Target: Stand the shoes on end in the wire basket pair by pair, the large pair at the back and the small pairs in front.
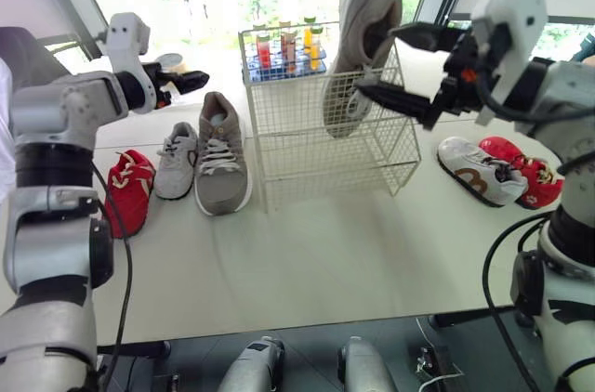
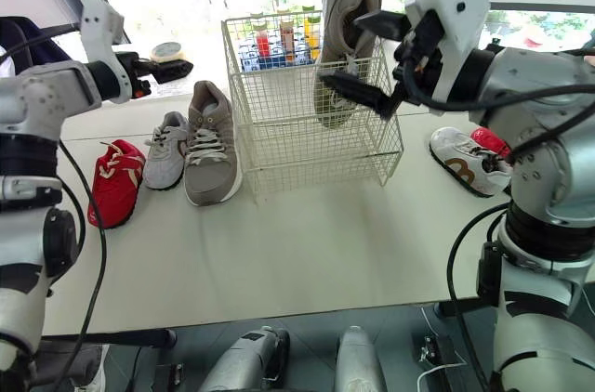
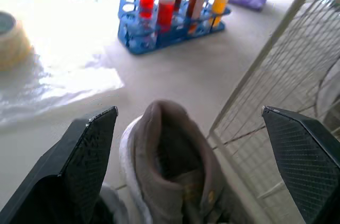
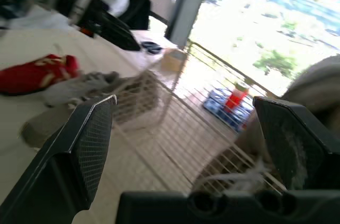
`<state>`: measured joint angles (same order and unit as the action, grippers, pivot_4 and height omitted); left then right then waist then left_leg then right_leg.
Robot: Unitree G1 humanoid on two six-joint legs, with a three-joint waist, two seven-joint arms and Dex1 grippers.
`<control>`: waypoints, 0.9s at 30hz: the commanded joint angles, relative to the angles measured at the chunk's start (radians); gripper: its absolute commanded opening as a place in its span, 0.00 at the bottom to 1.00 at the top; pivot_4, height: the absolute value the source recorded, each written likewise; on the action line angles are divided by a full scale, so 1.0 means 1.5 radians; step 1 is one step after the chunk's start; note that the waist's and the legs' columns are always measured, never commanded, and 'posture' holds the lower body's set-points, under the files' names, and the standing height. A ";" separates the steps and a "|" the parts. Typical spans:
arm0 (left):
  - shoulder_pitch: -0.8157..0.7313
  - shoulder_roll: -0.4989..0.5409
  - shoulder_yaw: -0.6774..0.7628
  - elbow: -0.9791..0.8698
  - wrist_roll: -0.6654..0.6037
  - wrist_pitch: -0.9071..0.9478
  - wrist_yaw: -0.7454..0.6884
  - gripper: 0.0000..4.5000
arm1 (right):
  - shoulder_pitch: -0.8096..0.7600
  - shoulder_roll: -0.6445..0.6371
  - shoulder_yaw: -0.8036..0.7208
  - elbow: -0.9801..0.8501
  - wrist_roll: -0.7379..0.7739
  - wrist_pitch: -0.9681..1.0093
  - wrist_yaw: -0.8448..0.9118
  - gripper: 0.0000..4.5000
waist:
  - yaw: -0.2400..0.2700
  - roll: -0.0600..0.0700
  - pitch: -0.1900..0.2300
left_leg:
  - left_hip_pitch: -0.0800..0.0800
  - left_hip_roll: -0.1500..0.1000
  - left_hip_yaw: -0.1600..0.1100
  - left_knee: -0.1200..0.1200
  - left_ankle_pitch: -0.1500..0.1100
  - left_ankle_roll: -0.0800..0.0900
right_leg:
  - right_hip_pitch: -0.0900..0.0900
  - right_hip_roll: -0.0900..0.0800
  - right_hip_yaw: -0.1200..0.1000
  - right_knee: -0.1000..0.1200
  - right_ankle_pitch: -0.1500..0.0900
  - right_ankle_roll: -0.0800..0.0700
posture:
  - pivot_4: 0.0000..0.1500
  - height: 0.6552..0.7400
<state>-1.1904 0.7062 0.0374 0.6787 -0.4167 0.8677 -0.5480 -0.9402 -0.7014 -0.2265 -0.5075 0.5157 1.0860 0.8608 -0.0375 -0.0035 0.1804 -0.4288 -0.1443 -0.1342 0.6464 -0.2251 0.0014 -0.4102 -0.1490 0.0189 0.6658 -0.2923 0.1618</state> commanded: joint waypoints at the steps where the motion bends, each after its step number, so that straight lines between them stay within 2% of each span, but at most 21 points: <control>1: -0.050 0.004 -0.036 0.076 0.066 0.005 -0.017 1.00 | -0.024 -0.020 -0.024 -0.001 0.038 -0.016 -0.007 0.99 | -0.002 0.000 0.000 | 0.000 0.000 0.000 0.000 0.000 0.000 | 0.000 0.000 0.000 0.000 0.000 0.000 | 1.00 1.00; 8: -0.071 0.003 -0.089 0.101 0.117 0.136 -0.075 1.00 | -0.002 -0.032 -0.024 -0.005 0.070 -0.042 -0.035 0.99 | -0.002 0.000 0.000 | -0.001 0.000 0.000 0.000 0.000 0.000 | -0.001 0.000 0.000 0.000 0.000 0.000 | 1.00 1.00; 13: -0.072 -0.010 -0.106 0.098 0.130 0.178 -0.107 1.00 | 0.011 -0.025 -0.011 -0.006 0.080 -0.060 -0.060 0.99 | -0.002 0.000 0.000 | -0.001 0.000 0.000 0.000 0.000 0.000 | -0.001 0.000 0.000 0.001 0.000 0.000 | 1.00 1.00; 21: -0.062 -0.052 -0.118 0.124 0.166 0.141 -0.117 1.00 | 0.015 -0.029 0.015 0.006 0.076 -0.088 -0.084 0.99 | 0.001 0.000 0.000 | -0.001 0.000 0.000 0.000 0.000 0.000 | -0.001 0.000 0.000 0.001 0.000 0.000 | 1.00 1.00; 27: -0.033 -0.046 -0.156 0.077 0.231 0.028 -0.110 1.00 | 0.021 -0.033 0.024 0.006 0.082 -0.094 -0.095 0.99 | 0.004 0.000 0.000 | -0.001 0.000 0.000 0.001 0.000 0.000 | -0.001 0.000 0.000 0.001 0.000 0.000 | 1.00 1.00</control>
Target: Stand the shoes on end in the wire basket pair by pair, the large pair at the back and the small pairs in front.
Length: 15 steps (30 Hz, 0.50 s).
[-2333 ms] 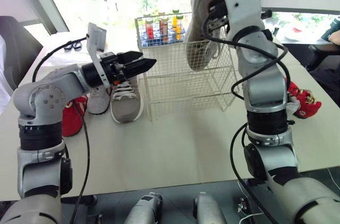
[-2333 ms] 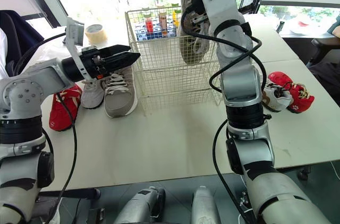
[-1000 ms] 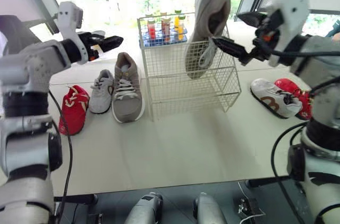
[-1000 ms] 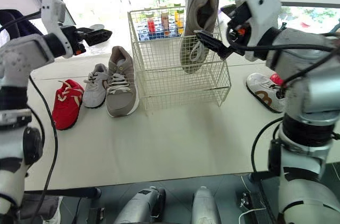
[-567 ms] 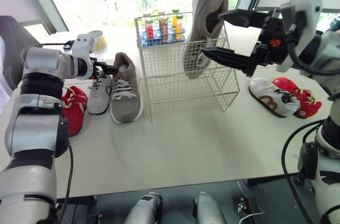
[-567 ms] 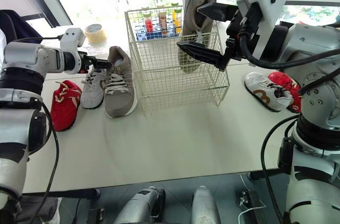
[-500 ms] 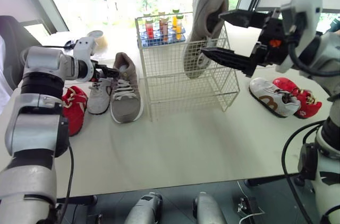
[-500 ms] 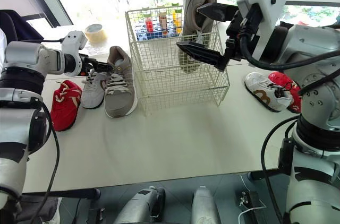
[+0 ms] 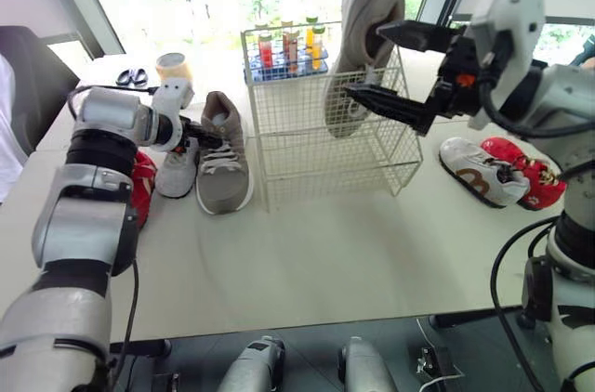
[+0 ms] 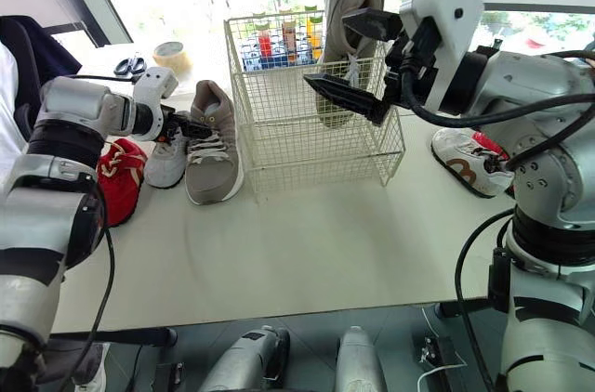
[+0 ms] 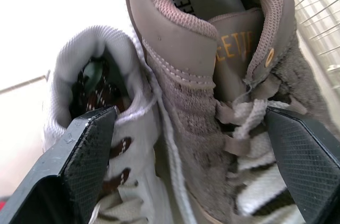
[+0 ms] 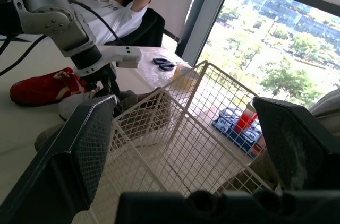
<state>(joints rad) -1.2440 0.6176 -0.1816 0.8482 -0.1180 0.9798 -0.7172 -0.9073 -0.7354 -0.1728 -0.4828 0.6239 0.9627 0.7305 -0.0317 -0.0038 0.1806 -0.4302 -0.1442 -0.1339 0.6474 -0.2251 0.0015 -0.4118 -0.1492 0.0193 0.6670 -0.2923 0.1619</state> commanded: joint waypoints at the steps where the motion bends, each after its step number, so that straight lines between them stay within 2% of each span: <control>1: 0.003 0.018 -0.012 -0.047 0.039 -0.055 0.001 1.00 | 0.001 -0.011 -0.010 -0.013 0.011 -0.013 -0.010 0.99 | 0.000 0.000 0.000 | 0.000 0.000 0.000 0.000 0.000 0.000 | 0.000 0.000 0.000 0.000 0.000 0.000 | 1.00 1.00; 8: 0.001 0.041 0.002 -0.123 0.051 -0.043 -0.008 1.00 | 0.012 -0.017 -0.006 -0.017 0.014 -0.019 -0.022 0.99 | 0.001 0.000 0.000 | -0.001 0.000 0.000 0.000 0.000 0.000 | -0.001 0.000 0.000 0.000 0.000 0.000 | 1.00 1.00; 15: 0.023 0.031 -0.001 -0.209 0.034 0.030 -0.031 1.00 | 0.010 -0.019 0.006 -0.008 0.008 -0.034 -0.025 0.99 | 0.008 0.000 0.000 | -0.001 0.000 0.000 0.000 0.000 0.000 | -0.001 0.000 0.000 0.000 0.000 0.000 | 1.00 1.00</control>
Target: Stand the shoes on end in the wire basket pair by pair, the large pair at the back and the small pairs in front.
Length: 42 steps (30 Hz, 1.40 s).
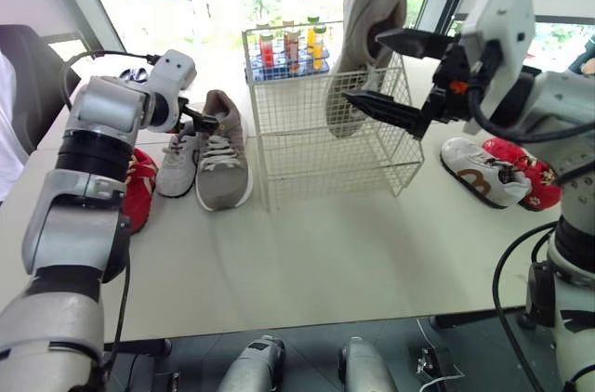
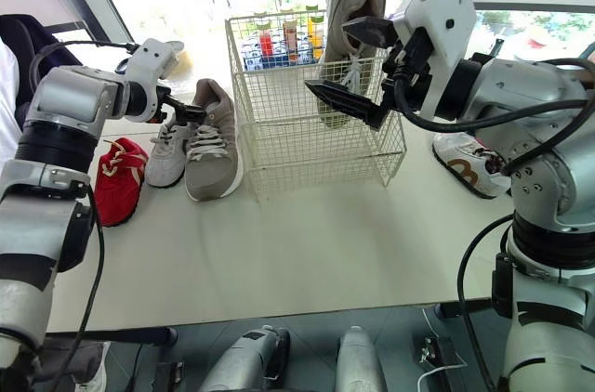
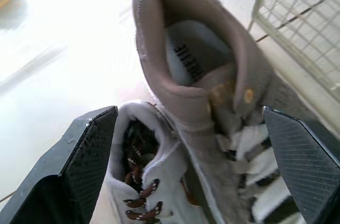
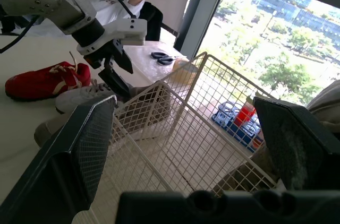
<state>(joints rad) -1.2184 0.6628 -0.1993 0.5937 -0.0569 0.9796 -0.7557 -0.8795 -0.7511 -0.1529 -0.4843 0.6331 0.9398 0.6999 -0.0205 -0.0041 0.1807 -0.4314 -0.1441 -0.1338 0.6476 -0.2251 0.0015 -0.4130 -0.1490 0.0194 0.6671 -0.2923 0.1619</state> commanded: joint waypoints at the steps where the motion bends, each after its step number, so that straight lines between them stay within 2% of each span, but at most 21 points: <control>1: 0.012 -0.004 0.012 -0.048 -0.013 0.053 -0.008 1.00 | -0.009 -0.009 -0.006 -0.006 0.001 -0.020 -0.005 0.99 | 0.001 0.000 0.000 | 0.000 0.000 0.000 0.000 0.000 0.000 | 0.000 0.000 0.000 0.000 0.000 0.000 | 1.00 1.00; 12: 0.084 -0.029 0.053 -0.120 -0.046 0.170 0.037 1.00 | -0.001 -0.018 -0.002 -0.004 0.001 -0.029 -0.013 0.99 | 0.002 0.000 0.000 | 0.000 0.000 0.000 0.000 0.000 0.000 | 0.000 0.000 0.000 0.000 0.000 0.000 | 1.00 1.00; 19: 0.092 -0.076 0.108 -0.053 -0.052 0.150 0.099 1.00 | -0.001 -0.017 0.003 -0.003 0.000 -0.033 -0.017 0.99 | 0.004 0.000 0.000 | 0.000 0.000 0.000 0.000 0.000 0.000 | 0.000 0.000 0.000 0.000 0.000 0.000 | 1.00 1.00; 21: 0.091 -0.089 0.121 -0.029 -0.053 0.133 0.113 0.88 | -0.001 -0.018 0.003 -0.003 0.000 -0.034 -0.017 1.00 | 0.005 0.000 0.000 | 0.000 0.000 0.000 0.001 0.000 0.000 | 0.000 0.000 0.000 0.000 0.000 0.000 | 1.00 1.00; 23: 0.089 -0.098 0.129 -0.007 -0.054 0.116 0.124 0.71 | -0.001 -0.019 0.004 -0.002 0.000 -0.034 -0.018 1.00 | 0.005 0.000 0.000 | 0.000 0.000 0.000 0.001 0.000 0.000 | 0.000 0.000 0.000 0.000 0.000 0.000 | 1.00 1.00; 24: 0.087 -0.102 0.136 0.004 -0.055 0.107 0.131 0.58 | -0.001 -0.020 0.005 -0.002 -0.001 -0.034 -0.018 1.00 | 0.005 0.000 0.000 | 0.000 0.000 0.000 0.001 0.000 0.000 | 0.001 0.000 0.000 0.000 0.000 0.000 | 1.00 1.00; 29: 0.067 -0.114 0.168 0.048 -0.062 0.069 0.156 0.09 | -0.002 -0.025 0.006 -0.003 -0.002 -0.033 -0.018 1.00 | 0.010 0.000 -0.001 | 0.000 0.000 -0.001 0.001 0.000 0.000 | 0.001 0.000 -0.001 0.000 0.000 0.000 | 1.00 1.00; 30: 0.060 -0.115 0.178 0.053 -0.064 0.064 0.164 0.05 | -0.001 -0.026 0.005 -0.003 -0.001 -0.032 -0.018 1.00 | 0.010 0.000 -0.001 | 0.000 0.000 -0.001 0.001 0.000 0.000 | 0.001 0.000 -0.001 0.000 0.000 0.000 | 1.00 1.00; 34: 0.014 -0.109 0.292 0.002 -0.113 0.030 0.219 0.04 | 0.006 -0.035 -0.005 -0.006 0.002 -0.028 -0.020 1.00 | 0.006 -0.002 0.000 | 0.000 -0.001 -0.001 0.001 0.000 0.000 | 0.001 0.000 -0.001 0.000 0.000 0.000 | 1.00 1.00; 36: -0.001 -0.102 0.324 -0.041 -0.129 0.025 0.236 0.04 | 0.010 -0.039 -0.009 -0.006 0.004 -0.028 -0.022 1.00 | 0.004 -0.004 0.001 | -0.001 0.000 -0.001 0.001 0.000 0.000 | 0.000 0.000 -0.001 0.000 0.000 0.000 | 1.00 1.00; 39: -0.023 -0.093 0.364 -0.086 -0.146 -0.002 0.268 0.04 | 0.011 -0.042 -0.011 -0.004 0.006 -0.029 -0.024 1.00 | 0.001 -0.004 0.001 | -0.010 0.000 -0.001 0.004 0.000 -0.001 | -0.009 -0.001 -0.001 0.003 0.001 0.000 | 1.00 1.00; 42: -0.052 -0.070 0.386 -0.121 -0.153 -0.043 0.286 0.04 | 0.008 -0.043 -0.010 0.001 0.005 -0.030 -0.026 1.00 | -0.004 -0.004 0.001 | -0.010 0.000 -0.001 0.004 0.000 -0.001 | -0.009 -0.001 -0.001 0.002 0.001 0.000 | 1.00 1.00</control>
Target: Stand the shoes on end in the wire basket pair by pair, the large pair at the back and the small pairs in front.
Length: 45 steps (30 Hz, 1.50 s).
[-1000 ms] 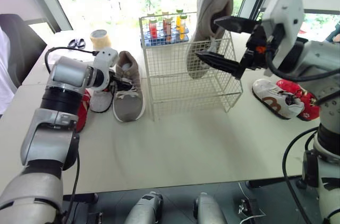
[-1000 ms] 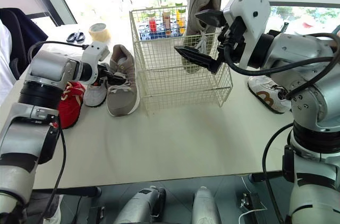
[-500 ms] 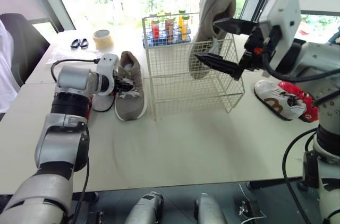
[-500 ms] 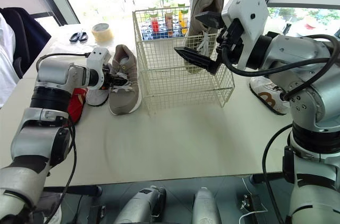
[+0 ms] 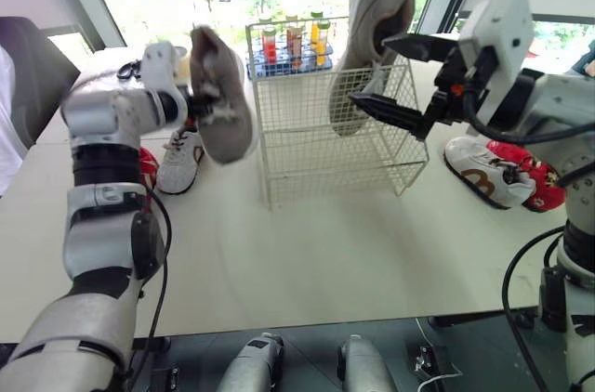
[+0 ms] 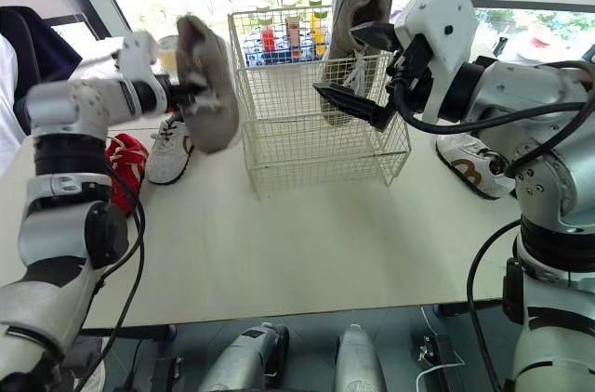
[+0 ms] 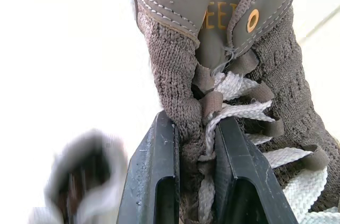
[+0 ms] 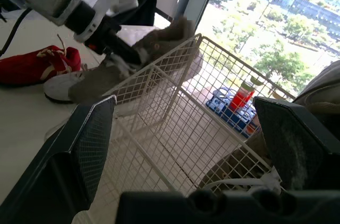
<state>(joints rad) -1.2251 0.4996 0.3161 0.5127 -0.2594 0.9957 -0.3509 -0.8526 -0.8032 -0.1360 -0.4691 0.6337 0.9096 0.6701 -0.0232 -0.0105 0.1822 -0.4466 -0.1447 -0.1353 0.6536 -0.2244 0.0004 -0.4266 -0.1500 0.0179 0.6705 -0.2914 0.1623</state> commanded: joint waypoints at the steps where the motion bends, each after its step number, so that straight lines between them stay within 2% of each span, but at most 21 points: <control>1: -0.060 0.050 0.042 -0.072 -0.018 -0.064 0.018 0.04 | -0.010 -0.009 -0.021 -0.008 0.003 -0.011 -0.006 1.00 | -0.003 0.000 0.000 | 0.000 0.000 0.000 0.000 0.000 0.000 | 0.000 0.000 0.000 0.000 0.000 0.000 | 1.00 1.00; 4: -0.092 0.070 0.036 -0.071 -0.022 -0.091 0.018 0.04 | -0.012 -0.011 -0.018 -0.005 -0.001 -0.015 -0.005 1.00 | -0.005 0.000 0.000 | 0.001 0.000 0.000 -0.001 0.000 0.000 | 0.000 0.000 0.000 0.000 0.000 0.000 | 1.00 1.00; 9: -0.123 0.020 0.030 -0.060 -0.035 -0.310 -0.017 0.04 | -0.014 -0.012 -0.012 0.000 -0.009 -0.025 -0.004 1.00 | 0.010 0.000 0.000 | 0.001 0.000 0.000 0.000 0.000 0.000 | 0.001 0.000 0.000 0.000 0.000 0.000 | 1.00 1.00; 16: -0.093 -0.154 -0.002 -0.024 -0.001 -0.693 0.020 0.04 | -0.008 -0.014 -0.017 -0.008 -0.014 -0.025 -0.013 1.00 | 0.019 -0.001 0.000 | 0.000 0.000 0.000 0.005 0.000 0.000 | 0.003 0.000 -0.001 -0.001 0.001 0.001 | 1.00 1.00; 19: -0.077 -0.216 -0.032 0.042 0.043 -0.886 0.040 0.04 | 0.002 -0.015 -0.028 -0.024 -0.008 -0.013 -0.024 1.00 | 0.017 -0.001 0.000 | 0.000 0.000 0.000 0.005 0.000 0.000 | 0.003 0.000 -0.001 -0.001 0.001 0.001 | 1.00 1.00; 25: -0.097 -0.249 -0.078 0.222 0.132 -1.113 0.123 0.04 | 0.014 -0.012 -0.038 -0.054 0.002 0.013 -0.051 1.00 | 0.015 -0.001 0.000 | 0.000 0.000 0.001 0.005 0.000 0.001 | 0.003 0.000 0.000 0.000 0.001 0.001 | 1.00 1.00; 30: -0.089 -0.242 -0.119 0.333 0.220 -1.231 0.208 0.04 | 0.020 -0.013 -0.047 -0.074 0.013 0.033 -0.070 1.00 | 0.015 -0.001 0.000 | 0.000 0.000 0.001 0.005 -0.001 0.001 | 0.002 0.000 0.000 0.000 0.001 0.001 | 1.00 1.00; 37: -0.055 -0.247 -0.172 0.406 0.313 -1.305 0.321 0.04 | 0.024 -0.018 -0.055 -0.089 0.024 0.049 -0.085 1.00 | 0.017 -0.001 0.000 | 0.000 0.000 0.001 0.006 -0.001 0.002 | 0.002 0.000 0.000 0.000 0.001 0.001 | 1.00 1.00; 41: -0.029 -0.254 -0.196 0.424 0.341 -1.312 0.363 0.04 | 0.022 -0.021 -0.055 -0.090 0.029 0.054 -0.086 1.00 | 0.018 -0.001 0.000 | 0.000 0.000 0.001 0.006 -0.001 0.002 | 0.002 0.000 0.000 0.001 0.001 0.001 | 1.00 1.00; 45: -0.002 -0.263 -0.203 0.427 0.333 -1.308 0.361 0.04 | 0.021 -0.025 -0.053 -0.089 0.032 0.052 -0.087 1.00 | 0.018 -0.001 0.000 | 0.000 0.000 0.001 0.006 -0.001 0.002 | 0.002 0.000 0.000 0.001 0.001 0.001 | 1.00 1.00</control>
<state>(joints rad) -1.2092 0.1053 0.0149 1.1911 0.2496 -0.9357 0.1831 -0.8061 -0.8260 -0.1812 -0.5773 0.6732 0.9967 0.5448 0.0044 -0.0121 0.1821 -0.4477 -0.1452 -0.1333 0.6623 -0.2258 0.0032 -0.4236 -0.1498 0.0175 0.6713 -0.2893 0.1643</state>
